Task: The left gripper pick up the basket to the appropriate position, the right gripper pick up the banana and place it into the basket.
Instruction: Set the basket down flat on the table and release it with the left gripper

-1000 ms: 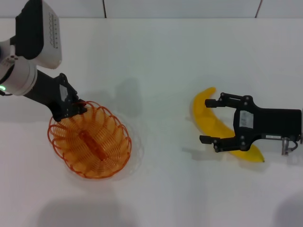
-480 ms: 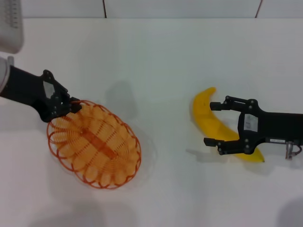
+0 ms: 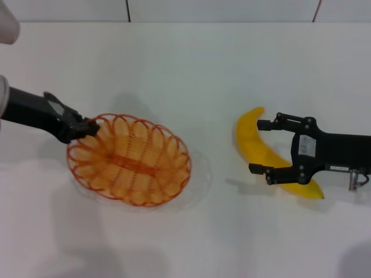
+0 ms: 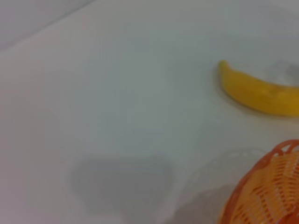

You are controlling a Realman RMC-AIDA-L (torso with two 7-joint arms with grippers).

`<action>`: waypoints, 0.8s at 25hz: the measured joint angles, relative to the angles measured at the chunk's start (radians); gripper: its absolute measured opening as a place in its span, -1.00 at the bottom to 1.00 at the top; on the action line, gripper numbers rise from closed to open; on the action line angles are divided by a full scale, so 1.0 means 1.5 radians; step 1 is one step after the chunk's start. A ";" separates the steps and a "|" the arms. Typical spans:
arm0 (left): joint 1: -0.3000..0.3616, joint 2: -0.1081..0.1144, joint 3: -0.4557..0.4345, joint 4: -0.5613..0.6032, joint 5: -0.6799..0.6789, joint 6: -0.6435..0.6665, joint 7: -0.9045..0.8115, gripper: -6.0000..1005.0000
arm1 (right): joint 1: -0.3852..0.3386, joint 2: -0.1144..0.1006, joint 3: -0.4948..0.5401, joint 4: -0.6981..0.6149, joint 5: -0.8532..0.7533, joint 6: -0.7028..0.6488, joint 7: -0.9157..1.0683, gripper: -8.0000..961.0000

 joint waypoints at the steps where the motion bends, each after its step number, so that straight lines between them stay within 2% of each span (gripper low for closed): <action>1: -0.004 0.000 0.001 -0.015 0.000 -0.009 -0.022 -0.86 | 0.000 0.000 0.000 0.000 0.002 0.000 0.000 0.85; 6: -0.032 0.000 0.001 -0.107 -0.013 -0.052 -0.079 -0.86 | 0.002 0.000 0.000 0.000 0.008 -0.003 0.000 0.85; 12: -0.067 0.000 0.000 -0.220 -0.023 -0.126 -0.090 -0.85 | 0.008 0.000 0.000 0.001 0.010 -0.003 0.000 0.85; 16: -0.080 0.001 0.001 -0.266 -0.018 -0.160 -0.098 -0.85 | 0.012 0.001 0.000 0.003 0.022 -0.003 0.000 0.85; 20: -0.092 0.001 0.001 -0.278 -0.016 -0.164 -0.101 -0.85 | 0.014 0.000 -0.001 0.004 0.031 -0.003 0.000 0.85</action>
